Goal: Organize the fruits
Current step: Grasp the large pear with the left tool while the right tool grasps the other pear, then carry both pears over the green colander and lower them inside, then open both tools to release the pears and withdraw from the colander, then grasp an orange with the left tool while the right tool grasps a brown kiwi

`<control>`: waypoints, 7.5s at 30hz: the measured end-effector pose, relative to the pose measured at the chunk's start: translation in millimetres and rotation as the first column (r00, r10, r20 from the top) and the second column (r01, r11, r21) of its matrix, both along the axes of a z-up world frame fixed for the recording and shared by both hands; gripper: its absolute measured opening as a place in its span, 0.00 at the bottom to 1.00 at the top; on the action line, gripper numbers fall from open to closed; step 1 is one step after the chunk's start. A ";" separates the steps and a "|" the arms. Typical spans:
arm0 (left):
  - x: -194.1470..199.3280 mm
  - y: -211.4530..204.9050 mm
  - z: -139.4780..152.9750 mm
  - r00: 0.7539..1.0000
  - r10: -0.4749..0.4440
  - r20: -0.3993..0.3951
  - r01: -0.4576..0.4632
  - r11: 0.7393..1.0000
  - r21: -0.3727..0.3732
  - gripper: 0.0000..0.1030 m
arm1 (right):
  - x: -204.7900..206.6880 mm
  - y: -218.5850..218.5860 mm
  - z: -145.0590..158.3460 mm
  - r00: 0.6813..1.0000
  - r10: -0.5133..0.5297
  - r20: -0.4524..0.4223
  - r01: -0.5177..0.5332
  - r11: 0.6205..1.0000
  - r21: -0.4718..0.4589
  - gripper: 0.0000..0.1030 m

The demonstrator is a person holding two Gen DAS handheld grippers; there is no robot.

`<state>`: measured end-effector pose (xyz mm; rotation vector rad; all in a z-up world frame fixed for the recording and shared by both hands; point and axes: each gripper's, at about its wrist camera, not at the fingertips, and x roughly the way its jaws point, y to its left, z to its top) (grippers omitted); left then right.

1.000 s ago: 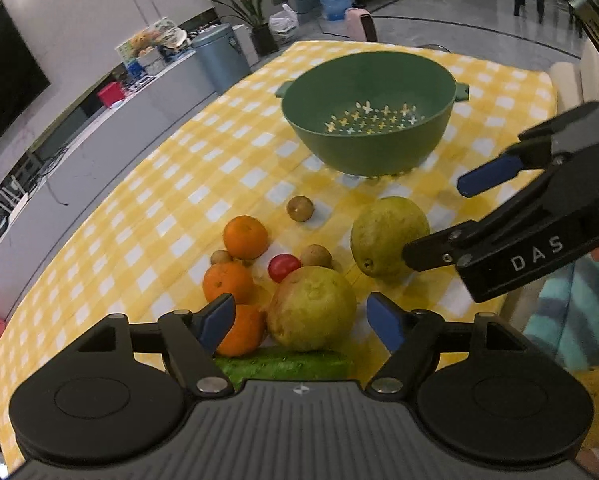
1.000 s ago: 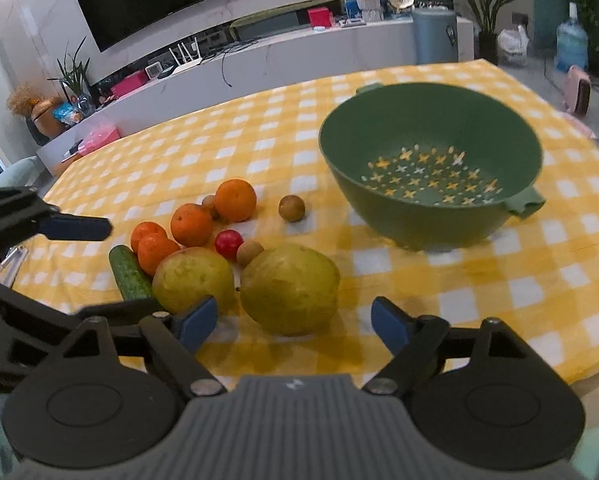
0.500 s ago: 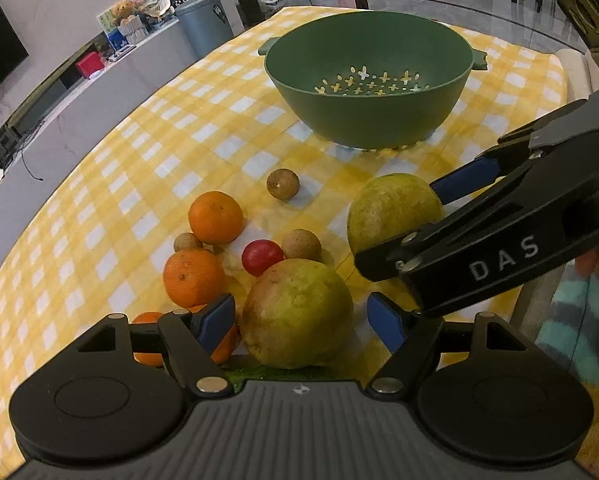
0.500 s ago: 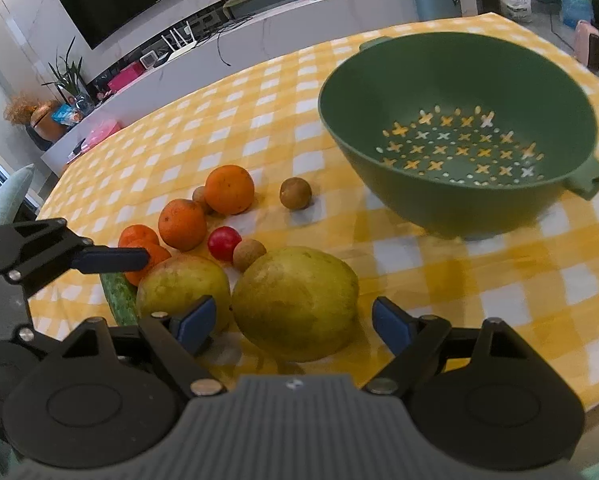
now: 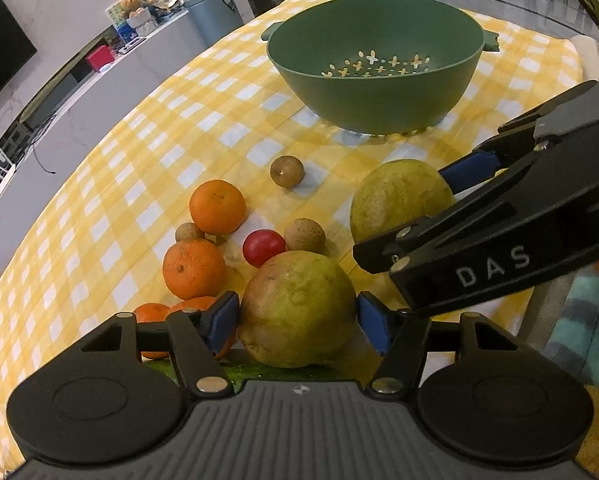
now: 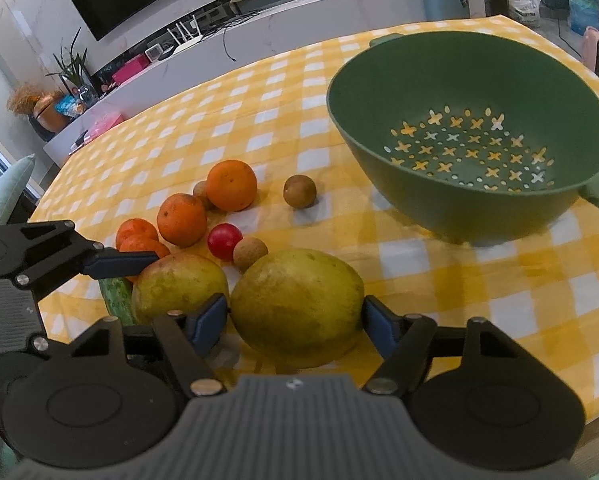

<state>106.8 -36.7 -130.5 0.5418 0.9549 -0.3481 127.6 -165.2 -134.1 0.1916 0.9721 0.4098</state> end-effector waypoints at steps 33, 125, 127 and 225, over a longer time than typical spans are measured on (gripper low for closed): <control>36.3 -28.8 126.6 0.984 0.174 0.047 -0.152 0.939 -0.310 0.72 | 2.5 -82.7 108.2 0.951 0.145 0.274 -0.097 0.979 -0.182 0.67; 39.3 -19.9 144.3 0.987 0.149 0.062 -0.127 0.953 -0.274 0.80 | 26.4 -71.1 104.9 0.962 0.090 0.258 -0.023 0.968 -0.251 0.87; 30.5 -9.3 148.4 0.983 0.165 0.080 -0.137 0.952 -0.274 0.80 | 14.7 -63.3 110.0 0.961 0.062 0.271 -0.003 0.977 -0.212 0.87; 11.6 99.8 47.9 0.902 0.422 -0.090 -0.423 0.823 -0.380 0.45 | -7.2 35.8 11.8 0.959 0.202 0.197 -0.173 0.973 -0.152 0.20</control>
